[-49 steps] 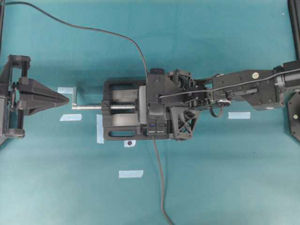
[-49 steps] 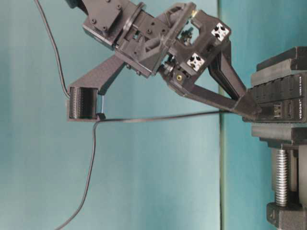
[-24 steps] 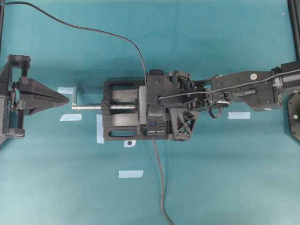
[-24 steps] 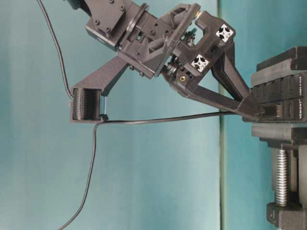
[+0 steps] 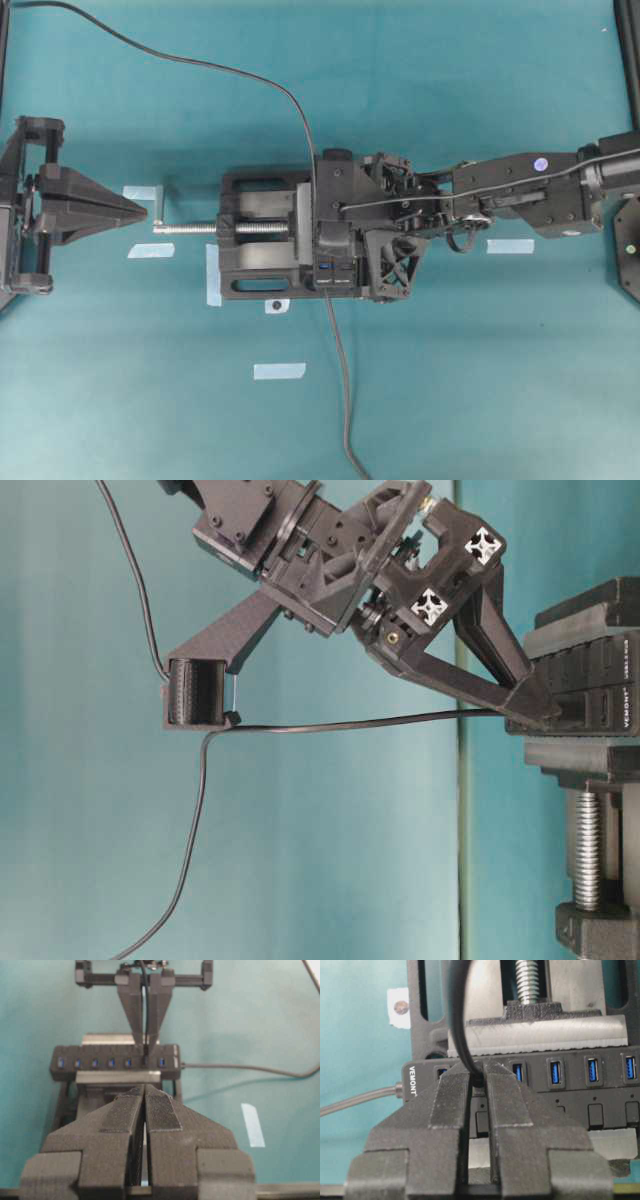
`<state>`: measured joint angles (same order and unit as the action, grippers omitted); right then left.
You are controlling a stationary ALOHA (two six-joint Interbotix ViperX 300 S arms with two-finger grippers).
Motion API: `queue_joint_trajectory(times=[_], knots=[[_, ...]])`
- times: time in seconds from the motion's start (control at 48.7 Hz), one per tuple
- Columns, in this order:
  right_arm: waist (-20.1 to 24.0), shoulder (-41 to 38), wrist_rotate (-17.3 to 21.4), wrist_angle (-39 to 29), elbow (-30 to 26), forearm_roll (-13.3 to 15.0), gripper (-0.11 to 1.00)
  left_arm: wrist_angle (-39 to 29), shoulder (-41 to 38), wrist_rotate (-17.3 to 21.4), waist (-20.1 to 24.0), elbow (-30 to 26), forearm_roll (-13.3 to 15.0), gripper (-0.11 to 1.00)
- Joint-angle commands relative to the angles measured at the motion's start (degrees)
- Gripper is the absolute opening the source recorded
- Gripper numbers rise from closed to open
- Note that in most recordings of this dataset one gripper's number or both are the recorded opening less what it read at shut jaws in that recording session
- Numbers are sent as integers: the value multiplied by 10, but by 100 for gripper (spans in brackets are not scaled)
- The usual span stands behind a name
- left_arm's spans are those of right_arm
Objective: Insert the USB into the second port from the front of the fixed hub.
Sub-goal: 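Lower and push the plug down into the second port from front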
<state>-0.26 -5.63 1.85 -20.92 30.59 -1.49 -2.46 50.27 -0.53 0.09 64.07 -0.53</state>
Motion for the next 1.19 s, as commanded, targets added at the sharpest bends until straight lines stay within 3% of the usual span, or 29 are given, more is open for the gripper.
queue_joint_trajectory(times=[0.0,0.473,0.596,0.801,0.863,1.171], knots=[[9,-13,0,-4,10,-3,3,5,-2,0,1,-7,-1,0],[-4,15,5,34,-1,1,8,4,3,-5,0,-5,-1,0],[-4,18,5,40,-2,0,22,4,8,-18,1,-6,-1,0],[-5,19,5,47,-4,0,79,4,18,-22,1,-3,-1,0],[-5,19,5,46,-5,3,90,4,21,-22,1,-4,-1,0],[-5,20,5,43,-6,4,86,3,25,-23,0,-3,-1,0]])
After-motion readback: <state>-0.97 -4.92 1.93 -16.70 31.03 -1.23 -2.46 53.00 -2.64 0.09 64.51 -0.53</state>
